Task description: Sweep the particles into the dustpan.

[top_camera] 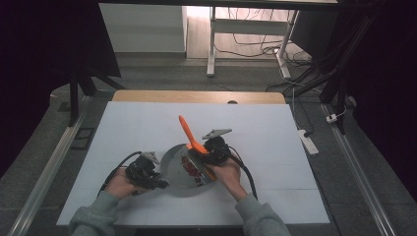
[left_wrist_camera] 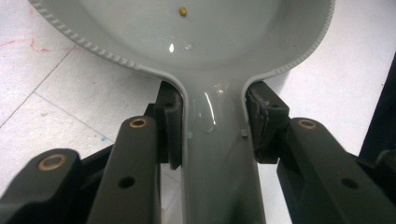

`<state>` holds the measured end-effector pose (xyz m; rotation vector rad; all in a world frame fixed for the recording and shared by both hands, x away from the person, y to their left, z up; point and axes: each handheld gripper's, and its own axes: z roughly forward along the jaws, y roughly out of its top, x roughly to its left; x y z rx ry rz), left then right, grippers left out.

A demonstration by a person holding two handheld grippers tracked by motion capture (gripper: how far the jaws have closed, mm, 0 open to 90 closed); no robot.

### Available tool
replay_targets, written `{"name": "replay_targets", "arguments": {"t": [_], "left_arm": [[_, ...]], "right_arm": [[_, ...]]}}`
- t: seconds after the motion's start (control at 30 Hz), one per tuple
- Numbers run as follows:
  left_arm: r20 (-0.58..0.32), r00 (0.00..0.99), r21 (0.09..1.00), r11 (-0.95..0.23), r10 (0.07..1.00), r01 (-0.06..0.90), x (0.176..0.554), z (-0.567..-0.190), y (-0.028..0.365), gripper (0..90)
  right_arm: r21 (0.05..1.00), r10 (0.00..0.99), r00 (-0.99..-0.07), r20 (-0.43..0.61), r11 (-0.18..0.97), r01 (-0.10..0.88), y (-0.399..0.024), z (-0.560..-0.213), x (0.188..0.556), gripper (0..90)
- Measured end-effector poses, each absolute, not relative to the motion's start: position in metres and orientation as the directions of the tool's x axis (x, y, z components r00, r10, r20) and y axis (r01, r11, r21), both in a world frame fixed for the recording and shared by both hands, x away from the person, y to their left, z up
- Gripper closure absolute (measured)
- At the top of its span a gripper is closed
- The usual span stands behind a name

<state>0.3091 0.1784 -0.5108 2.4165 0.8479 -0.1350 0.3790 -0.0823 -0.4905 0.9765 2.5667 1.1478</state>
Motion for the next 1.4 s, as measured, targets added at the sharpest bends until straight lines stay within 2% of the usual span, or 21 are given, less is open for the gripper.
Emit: {"name": "replay_targets", "arguments": {"t": [0.13, 0.27, 0.67, 1.27, 1.4], "left_arm": [[-0.274, 0.793, 0.483, -0.635, 0.544, 0.603, 0.309, -0.511, 0.178, 61.8], [-0.273, 0.793, 0.483, -0.635, 0.544, 0.602, 0.309, -0.511, 0.179, 61.8], [-0.275, 0.794, 0.49, -0.632, 0.542, 0.6, 0.309, -0.512, 0.179, 61.8], [-0.249, 0.799, 0.515, -0.624, 0.547, 0.588, 0.306, -0.513, 0.178, 61.8], [-0.247, 0.803, 0.529, -0.619, 0.543, 0.581, 0.306, -0.512, 0.178, 61.8]], "right_arm": [[0.729, 0.564, -0.809, 0.166, 0.483, 0.486, -0.069, -0.485, 0.373, 70.6], [0.749, 0.543, -0.826, 0.151, 0.482, 0.454, -0.067, -0.476, 0.369, 70.6], [0.766, 0.609, -0.786, 0.108, 0.453, 0.456, -0.099, -0.464, 0.375, 70.6], [0.776, 0.638, -0.764, 0.098, 0.432, 0.46, -0.133, -0.463, 0.373, 70.6], [0.782, 0.628, -0.775, 0.076, 0.444, 0.437, -0.14, -0.461, 0.37, 70.6]]}}
